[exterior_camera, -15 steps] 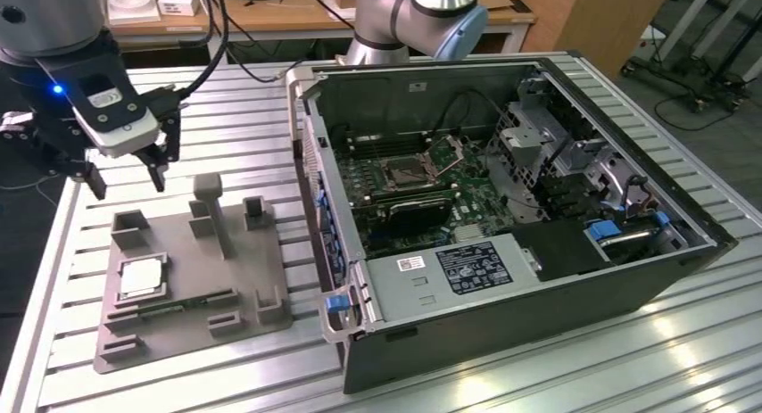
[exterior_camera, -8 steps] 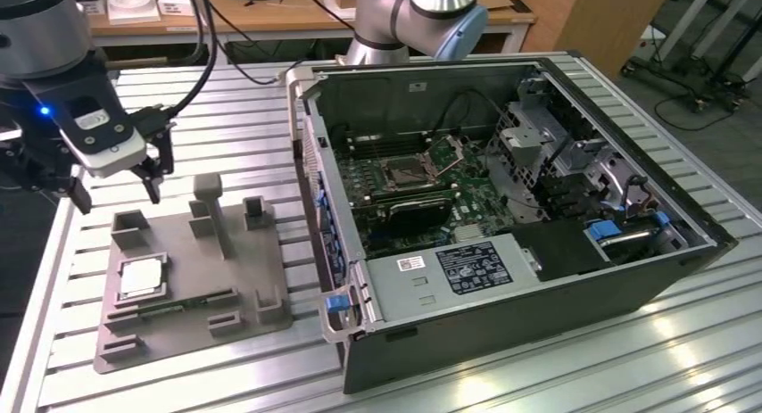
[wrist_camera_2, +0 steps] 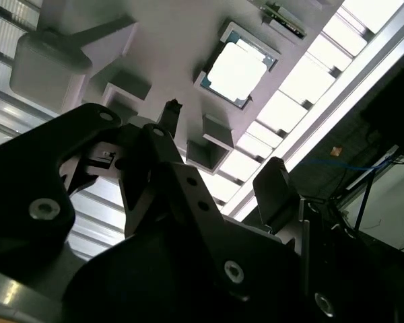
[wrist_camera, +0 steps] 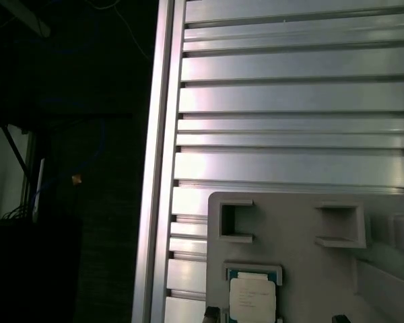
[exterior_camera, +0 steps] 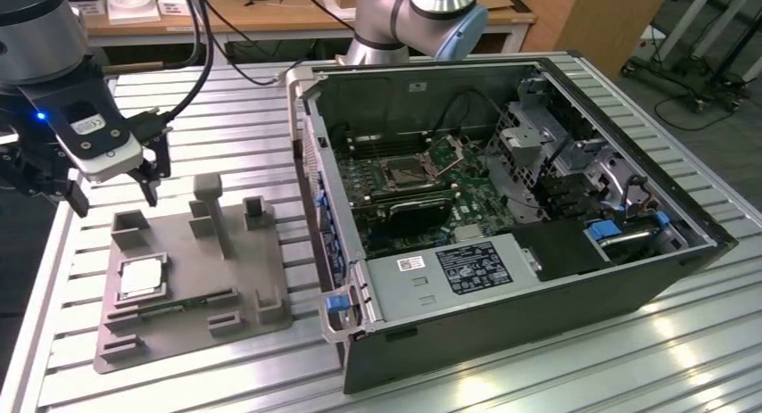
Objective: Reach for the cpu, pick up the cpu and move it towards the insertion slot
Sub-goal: 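Reach for the cpu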
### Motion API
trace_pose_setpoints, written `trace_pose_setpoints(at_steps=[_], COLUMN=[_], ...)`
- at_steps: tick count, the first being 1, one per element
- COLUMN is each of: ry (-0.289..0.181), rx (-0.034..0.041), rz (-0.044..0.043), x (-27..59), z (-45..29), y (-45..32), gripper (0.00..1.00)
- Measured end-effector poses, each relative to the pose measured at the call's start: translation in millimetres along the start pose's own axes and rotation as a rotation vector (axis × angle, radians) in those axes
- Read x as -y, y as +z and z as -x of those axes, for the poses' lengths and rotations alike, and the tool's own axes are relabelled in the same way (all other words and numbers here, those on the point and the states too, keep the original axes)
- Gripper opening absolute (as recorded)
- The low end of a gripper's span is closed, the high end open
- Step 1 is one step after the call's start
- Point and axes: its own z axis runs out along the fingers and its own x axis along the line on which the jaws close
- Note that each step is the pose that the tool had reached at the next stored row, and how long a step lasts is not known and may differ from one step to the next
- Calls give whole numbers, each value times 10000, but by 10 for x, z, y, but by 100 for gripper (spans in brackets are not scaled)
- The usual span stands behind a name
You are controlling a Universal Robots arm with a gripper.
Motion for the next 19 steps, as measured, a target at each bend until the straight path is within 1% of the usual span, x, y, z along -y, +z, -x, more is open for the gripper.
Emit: trace_pose_setpoints(at_steps=[10, 15, 19], ry=[0, 0, 1], rx=[0, 0, 0], rz=[0, 0, 0], x=[0, 1, 2], z=[0, 0, -1], y=[2, 12, 35], gripper=[71, 71, 71])
